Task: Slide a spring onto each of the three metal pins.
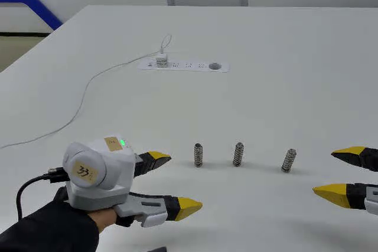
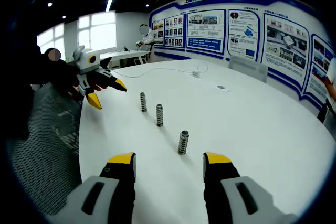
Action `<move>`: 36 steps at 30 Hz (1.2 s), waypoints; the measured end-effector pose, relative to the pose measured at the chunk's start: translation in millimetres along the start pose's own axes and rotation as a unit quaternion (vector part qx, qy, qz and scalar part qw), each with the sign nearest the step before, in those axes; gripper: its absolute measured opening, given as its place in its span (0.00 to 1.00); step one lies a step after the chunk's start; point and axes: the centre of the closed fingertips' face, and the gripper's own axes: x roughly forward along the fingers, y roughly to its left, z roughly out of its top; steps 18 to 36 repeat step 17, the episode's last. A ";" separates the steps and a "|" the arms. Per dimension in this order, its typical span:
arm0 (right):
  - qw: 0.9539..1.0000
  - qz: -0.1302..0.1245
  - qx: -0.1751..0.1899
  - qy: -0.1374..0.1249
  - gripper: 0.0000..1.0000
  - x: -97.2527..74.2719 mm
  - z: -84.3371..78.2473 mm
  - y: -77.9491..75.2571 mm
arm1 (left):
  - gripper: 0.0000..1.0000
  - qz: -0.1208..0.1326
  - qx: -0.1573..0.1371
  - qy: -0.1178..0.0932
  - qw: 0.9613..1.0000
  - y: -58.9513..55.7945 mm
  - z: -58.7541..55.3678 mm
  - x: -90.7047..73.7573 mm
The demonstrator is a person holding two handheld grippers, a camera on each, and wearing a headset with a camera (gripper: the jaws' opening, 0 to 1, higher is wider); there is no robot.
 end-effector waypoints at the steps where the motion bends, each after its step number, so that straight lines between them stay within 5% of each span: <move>1: 1.000 0.000 0.000 0.000 0.53 -0.1 0.1 0.2 | 0.67 0.000 0.000 0.000 1.000 0.0 0.1 0.0; 36: 1.000 0.000 -0.002 0.004 0.53 -0.8 -0.3 -0.2 | 0.67 0.000 0.001 0.000 1.000 -0.4 0.6 0.1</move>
